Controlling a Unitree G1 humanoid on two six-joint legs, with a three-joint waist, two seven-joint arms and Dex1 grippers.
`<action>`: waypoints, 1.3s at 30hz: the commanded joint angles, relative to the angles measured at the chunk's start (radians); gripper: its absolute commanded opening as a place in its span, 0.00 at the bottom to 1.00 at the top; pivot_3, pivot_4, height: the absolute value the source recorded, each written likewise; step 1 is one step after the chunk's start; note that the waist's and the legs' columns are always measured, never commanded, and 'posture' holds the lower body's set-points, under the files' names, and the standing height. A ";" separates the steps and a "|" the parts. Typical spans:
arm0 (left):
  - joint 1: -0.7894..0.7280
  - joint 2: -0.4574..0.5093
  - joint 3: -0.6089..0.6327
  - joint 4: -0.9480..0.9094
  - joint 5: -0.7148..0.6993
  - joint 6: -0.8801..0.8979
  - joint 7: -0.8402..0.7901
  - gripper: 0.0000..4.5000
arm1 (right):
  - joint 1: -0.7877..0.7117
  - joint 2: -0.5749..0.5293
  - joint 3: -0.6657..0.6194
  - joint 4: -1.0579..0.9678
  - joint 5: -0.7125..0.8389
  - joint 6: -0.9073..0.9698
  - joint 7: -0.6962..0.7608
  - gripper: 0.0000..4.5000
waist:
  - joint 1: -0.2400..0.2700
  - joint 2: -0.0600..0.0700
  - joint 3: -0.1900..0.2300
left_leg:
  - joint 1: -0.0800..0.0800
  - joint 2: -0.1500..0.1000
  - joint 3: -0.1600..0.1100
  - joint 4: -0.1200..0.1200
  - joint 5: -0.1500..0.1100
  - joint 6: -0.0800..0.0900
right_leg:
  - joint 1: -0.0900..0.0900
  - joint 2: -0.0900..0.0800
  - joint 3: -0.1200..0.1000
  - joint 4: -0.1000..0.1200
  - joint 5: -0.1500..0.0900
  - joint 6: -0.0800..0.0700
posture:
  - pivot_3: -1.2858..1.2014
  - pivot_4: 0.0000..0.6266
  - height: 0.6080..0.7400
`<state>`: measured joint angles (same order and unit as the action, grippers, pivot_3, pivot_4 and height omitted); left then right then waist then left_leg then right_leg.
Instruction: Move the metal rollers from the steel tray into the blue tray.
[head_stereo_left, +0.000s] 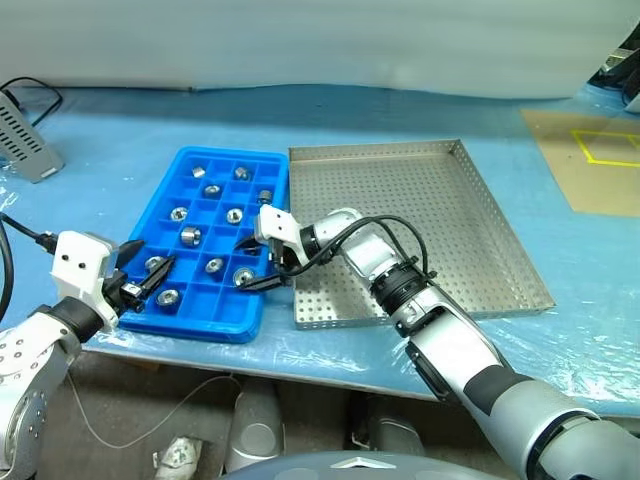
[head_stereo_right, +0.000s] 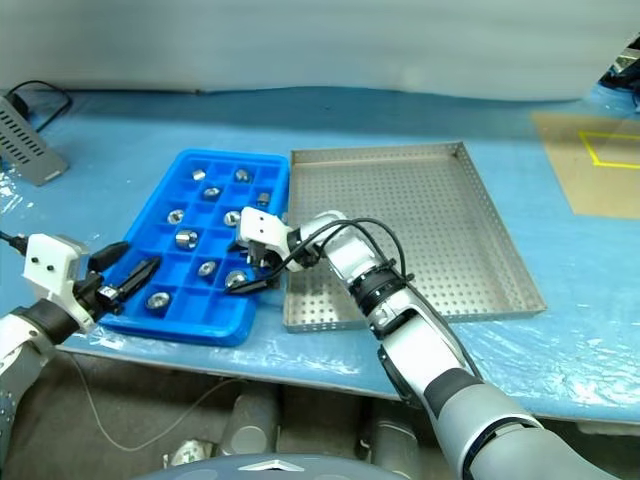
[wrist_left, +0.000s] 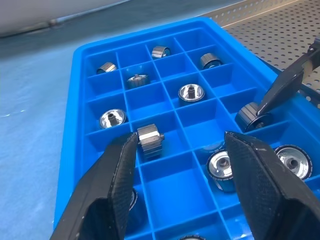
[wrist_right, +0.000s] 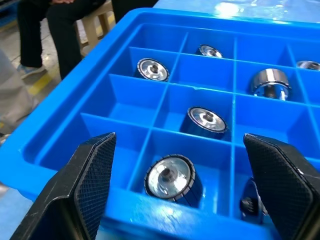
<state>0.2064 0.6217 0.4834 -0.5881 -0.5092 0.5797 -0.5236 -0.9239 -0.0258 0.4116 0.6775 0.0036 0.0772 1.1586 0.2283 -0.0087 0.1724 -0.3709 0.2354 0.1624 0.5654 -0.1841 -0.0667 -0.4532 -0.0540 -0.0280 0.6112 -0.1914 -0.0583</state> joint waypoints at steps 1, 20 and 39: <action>-0.027 0.023 -0.004 0.017 0.001 -0.015 -0.017 0.66 | -0.014 0.000 -0.064 -0.024 0.050 0.033 -0.004 0.95 | -0.004 0.000 0.000 | 0.000 0.000 0.000 0.000 0.000 0.000 | 0.000 0.000 0.000 0.000 0.000 0.000 | 0.67 0.24 1.00; -0.512 -0.144 -0.346 0.361 0.137 -0.157 0.009 0.66 | 0.055 -0.062 -0.396 -0.243 0.166 0.235 -0.498 0.95 | -0.063 0.000 0.000 | 0.000 -0.002 -0.001 0.008 0.004 -0.007 | -0.002 0.000 0.001 0.012 0.001 -0.001 | 0.61 0.24 1.00; -0.749 -0.301 -0.430 0.660 0.198 -0.309 -0.020 0.66 | 0.015 -0.145 -0.460 -0.184 0.088 0.110 -0.835 0.95 | -0.110 0.000 0.000 | -0.002 -0.004 -0.001 0.008 0.005 -0.007 | -0.003 0.000 0.002 0.012 0.001 -0.001 | 0.56 0.24 1.00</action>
<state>-0.5171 0.3198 0.0492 0.0731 -0.3211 0.3047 -0.5405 -0.8793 -0.1636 -0.0355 0.5221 0.0990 0.2204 0.3403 0.1187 -0.0091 0.1720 -0.3726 0.2316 0.1616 0.5735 -0.1794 -0.0741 -0.4562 -0.0544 -0.0257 0.6228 -0.1901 -0.0595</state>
